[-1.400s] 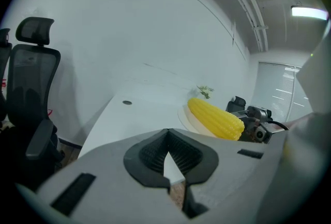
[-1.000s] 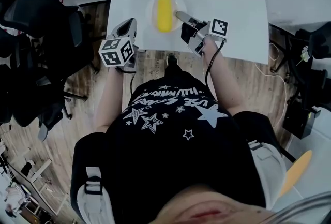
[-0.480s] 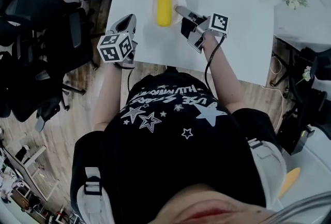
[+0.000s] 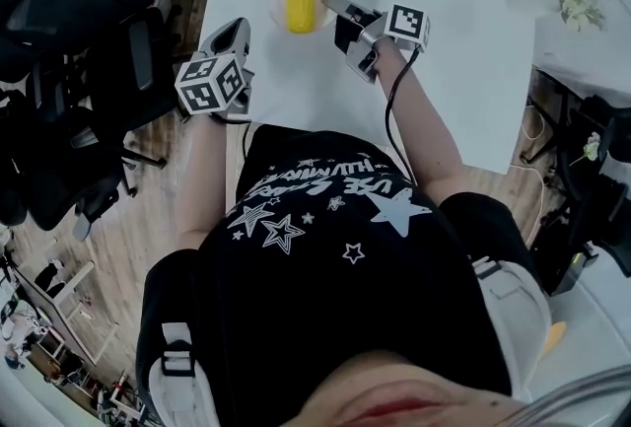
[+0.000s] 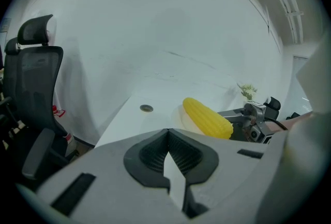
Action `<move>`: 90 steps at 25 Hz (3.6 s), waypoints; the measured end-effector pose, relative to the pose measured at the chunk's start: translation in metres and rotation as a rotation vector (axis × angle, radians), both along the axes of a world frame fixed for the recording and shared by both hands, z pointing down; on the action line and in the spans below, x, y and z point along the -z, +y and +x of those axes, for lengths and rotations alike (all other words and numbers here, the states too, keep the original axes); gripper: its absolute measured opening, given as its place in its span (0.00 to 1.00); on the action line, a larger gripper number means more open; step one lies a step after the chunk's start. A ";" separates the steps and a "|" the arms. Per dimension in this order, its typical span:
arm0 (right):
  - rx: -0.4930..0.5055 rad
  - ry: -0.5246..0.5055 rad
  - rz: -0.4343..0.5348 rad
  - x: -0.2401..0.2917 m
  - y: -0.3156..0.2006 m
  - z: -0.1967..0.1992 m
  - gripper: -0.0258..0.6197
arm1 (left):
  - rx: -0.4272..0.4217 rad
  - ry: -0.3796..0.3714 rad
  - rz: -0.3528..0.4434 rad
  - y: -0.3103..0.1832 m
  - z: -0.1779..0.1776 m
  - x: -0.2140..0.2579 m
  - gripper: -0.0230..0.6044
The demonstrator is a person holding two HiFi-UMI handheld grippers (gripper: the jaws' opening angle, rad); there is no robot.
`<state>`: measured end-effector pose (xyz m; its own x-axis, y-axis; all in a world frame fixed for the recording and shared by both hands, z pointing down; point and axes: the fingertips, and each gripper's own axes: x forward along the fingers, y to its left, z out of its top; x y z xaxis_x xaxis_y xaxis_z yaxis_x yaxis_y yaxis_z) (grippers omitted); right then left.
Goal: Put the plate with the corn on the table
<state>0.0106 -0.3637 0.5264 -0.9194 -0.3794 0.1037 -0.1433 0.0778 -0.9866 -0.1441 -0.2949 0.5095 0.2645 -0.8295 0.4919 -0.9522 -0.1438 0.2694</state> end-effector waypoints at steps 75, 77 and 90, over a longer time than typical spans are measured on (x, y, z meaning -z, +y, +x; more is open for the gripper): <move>-0.234 0.509 -0.199 -0.098 -0.075 -0.072 0.17 | -0.217 0.046 -0.140 -0.110 -0.048 -0.073 0.05; -0.241 0.560 -0.177 -0.097 -0.078 -0.071 0.19 | -0.215 0.046 -0.141 -0.110 -0.049 -0.073 0.05; -0.270 0.835 -0.063 -0.097 -0.076 -0.049 0.23 | -0.209 0.050 -0.140 -0.106 -0.053 -0.072 0.05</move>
<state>-0.0388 -0.4401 0.6233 -0.4131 -0.5438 0.7305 -0.8258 -0.1145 -0.5523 -0.1970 -0.4013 0.5820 0.4501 -0.6791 0.5799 -0.8906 -0.2945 0.3466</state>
